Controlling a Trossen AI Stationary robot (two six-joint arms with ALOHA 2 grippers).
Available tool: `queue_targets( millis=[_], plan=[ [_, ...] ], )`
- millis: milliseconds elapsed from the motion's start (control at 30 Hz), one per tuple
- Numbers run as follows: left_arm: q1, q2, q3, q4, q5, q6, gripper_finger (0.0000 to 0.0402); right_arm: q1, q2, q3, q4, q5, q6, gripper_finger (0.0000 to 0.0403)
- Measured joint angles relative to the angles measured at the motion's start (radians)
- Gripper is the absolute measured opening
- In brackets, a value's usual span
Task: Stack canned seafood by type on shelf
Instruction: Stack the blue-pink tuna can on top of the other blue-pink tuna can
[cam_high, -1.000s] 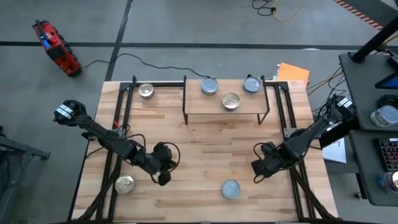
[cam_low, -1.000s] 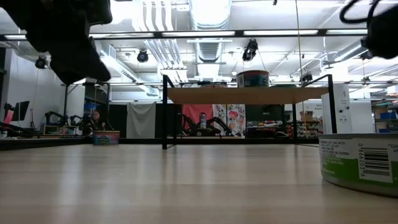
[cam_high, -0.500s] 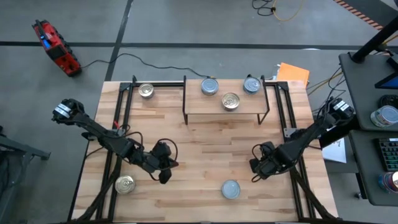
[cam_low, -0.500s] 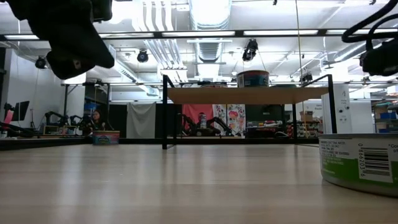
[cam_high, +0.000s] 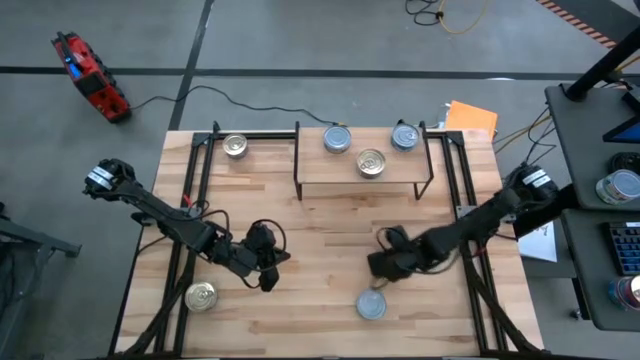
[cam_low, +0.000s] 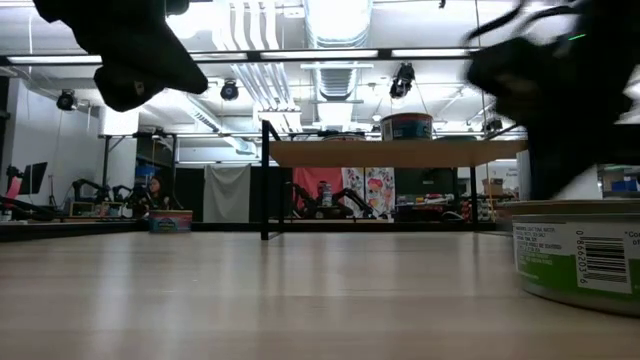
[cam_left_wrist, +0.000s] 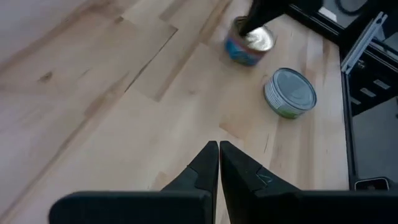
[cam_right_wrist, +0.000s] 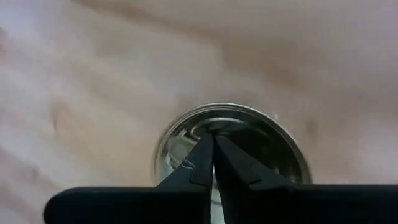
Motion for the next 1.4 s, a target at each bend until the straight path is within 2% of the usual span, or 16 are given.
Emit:
queue_targets(
  millis=[133, 233, 300, 367, 500, 633, 767, 1000, 1167, 1233, 1400],
  plan=[
    [0.002, 0.000, 0.000, 0.004, 0.005, 0.009, 0.0000, -0.080, 0.016, 0.092, 0.062, 0.053, -0.351, 0.0009],
    [0.007, 0.000, 0.000, 0.047, 0.090, 0.040, 0.0000, -0.108, -0.004, 0.198, 0.021, 0.054, -0.444, 0.0009],
    [0.015, 0.000, 0.000, 0.087, 0.165, 0.062, 0.0000, -0.121, -0.011, 0.256, -0.079, 0.032, -0.476, 0.0009],
    [0.025, 0.000, 0.000, 0.127, 0.193, 0.084, 0.0000, -0.132, -0.015, 0.301, -0.199, 0.009, -0.490, 0.0009],
    [0.054, 0.000, 0.000, 0.195, 0.172, 0.147, 0.0000, -0.137, -0.043, 0.323, -0.423, 0.000, -0.479, 0.0009],
    [0.103, 0.001, 0.000, 0.212, 0.157, 0.179, 0.0000, -0.137, -0.060, 0.248, -0.517, -0.009, -0.410, 0.0009],
    [0.139, 0.001, 0.000, 0.220, 0.158, 0.197, 0.0000, -0.137, -0.069, 0.122, -0.434, -0.022, -0.348, 0.0009],
    [0.179, 0.001, 0.000, 0.224, 0.158, 0.217, 0.0000, -0.138, -0.063, -0.051, -0.001, -0.017, -0.270, 0.0009],
    [0.181, 0.016, 0.000, 0.233, 0.159, 0.219, 0.0000, -0.138, -0.020, -0.064, 0.295, -0.001, -0.371, 0.0009],
    [0.180, 0.040, 0.000, 0.244, 0.172, 0.219, 0.0000, -0.139, -0.004, -0.041, 0.319, 0.002, -0.396, 0.0009],
    [0.178, 0.160, 0.000, 0.376, 0.285, 0.219, 0.0000, -0.139, 0.007, 0.002, 0.214, 0.030, -0.360, 0.0009]
  ],
)
